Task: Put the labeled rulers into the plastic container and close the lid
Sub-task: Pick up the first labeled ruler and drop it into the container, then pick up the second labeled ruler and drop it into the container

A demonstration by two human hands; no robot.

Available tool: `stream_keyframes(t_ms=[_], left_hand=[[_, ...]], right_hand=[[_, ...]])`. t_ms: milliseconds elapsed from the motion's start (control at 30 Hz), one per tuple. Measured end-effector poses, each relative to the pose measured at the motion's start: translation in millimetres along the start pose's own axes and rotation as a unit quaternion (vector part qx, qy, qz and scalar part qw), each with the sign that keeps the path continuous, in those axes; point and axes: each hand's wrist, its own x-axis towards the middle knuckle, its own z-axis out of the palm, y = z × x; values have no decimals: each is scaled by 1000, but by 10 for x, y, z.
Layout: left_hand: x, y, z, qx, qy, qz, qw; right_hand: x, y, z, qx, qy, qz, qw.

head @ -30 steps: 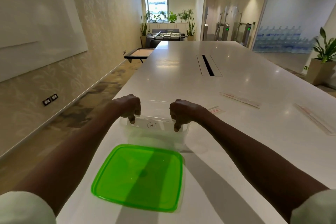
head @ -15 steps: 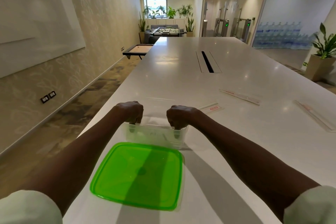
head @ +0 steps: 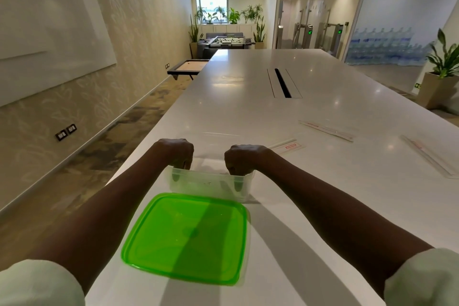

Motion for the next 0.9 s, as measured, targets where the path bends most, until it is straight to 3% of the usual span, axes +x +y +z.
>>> stream_keyframes(t_ms=[200,333,500,633,900], left_hand=[[-196,155,-231,-11,-29,128,991],[-251,400,-396,-49,79,181,979],[-279,811,-542,-60,219,251,941],[-305,1190,-589,-111,319,260,905],[-413,1872,-530,-180,378,239,876]], right_hand=[[-136,96,-119,123,24,14,992],[-247,203,-174,164,118,21,979],[-558,405,-238,186,238,53,952],[-862,629,-231,197,306,86,927],[-1381,1189,-18,205,336,137,909]])
